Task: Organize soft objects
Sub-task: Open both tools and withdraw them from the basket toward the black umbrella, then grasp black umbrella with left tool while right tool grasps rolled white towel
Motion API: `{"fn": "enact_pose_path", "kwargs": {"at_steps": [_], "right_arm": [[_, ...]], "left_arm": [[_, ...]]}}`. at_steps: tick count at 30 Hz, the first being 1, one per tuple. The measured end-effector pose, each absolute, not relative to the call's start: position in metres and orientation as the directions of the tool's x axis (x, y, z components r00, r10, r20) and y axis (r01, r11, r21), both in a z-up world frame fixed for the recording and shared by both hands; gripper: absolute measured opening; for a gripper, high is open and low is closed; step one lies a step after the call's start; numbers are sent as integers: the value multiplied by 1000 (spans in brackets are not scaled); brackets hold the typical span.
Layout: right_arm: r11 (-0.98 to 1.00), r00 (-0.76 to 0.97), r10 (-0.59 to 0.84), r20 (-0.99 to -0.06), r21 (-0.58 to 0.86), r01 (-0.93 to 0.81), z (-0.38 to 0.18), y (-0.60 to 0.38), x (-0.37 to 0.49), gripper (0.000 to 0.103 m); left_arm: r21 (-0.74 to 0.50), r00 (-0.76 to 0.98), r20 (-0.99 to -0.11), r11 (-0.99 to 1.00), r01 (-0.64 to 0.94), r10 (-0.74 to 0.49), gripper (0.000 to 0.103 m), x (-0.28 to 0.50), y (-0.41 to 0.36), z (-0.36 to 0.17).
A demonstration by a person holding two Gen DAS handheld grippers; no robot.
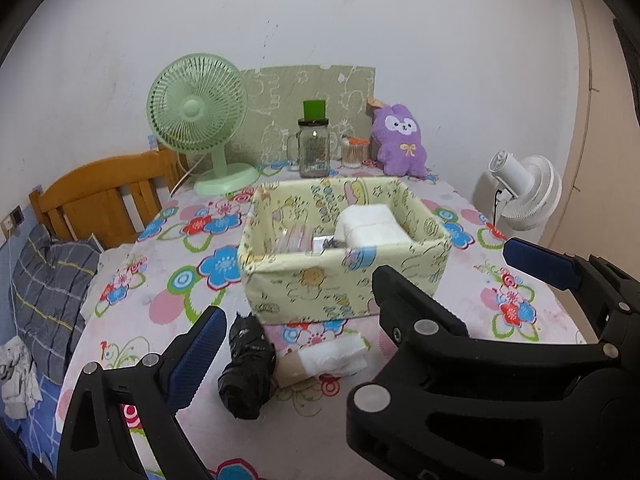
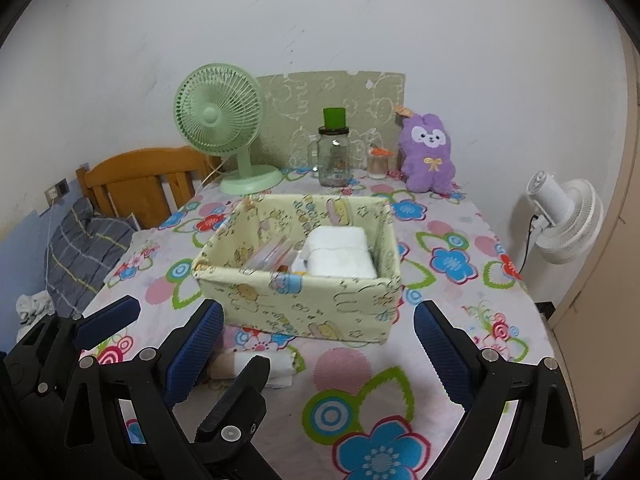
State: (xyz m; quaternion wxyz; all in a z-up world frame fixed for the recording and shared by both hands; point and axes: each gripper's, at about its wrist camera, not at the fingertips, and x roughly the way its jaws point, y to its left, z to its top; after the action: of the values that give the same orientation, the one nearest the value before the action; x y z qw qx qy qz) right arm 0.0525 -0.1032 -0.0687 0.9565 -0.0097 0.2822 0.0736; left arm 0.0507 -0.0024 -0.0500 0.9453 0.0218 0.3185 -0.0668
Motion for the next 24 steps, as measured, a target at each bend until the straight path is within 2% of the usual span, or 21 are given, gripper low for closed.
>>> {"fn": "enact_pose_path", "kwargs": {"at_steps": [24], "right_arm": [[988, 743, 142, -654, 48, -147, -132, -74, 84, 98]], "left_arm": [[-33, 688, -720, 995, 96, -90, 99, 87, 38, -117]]}}
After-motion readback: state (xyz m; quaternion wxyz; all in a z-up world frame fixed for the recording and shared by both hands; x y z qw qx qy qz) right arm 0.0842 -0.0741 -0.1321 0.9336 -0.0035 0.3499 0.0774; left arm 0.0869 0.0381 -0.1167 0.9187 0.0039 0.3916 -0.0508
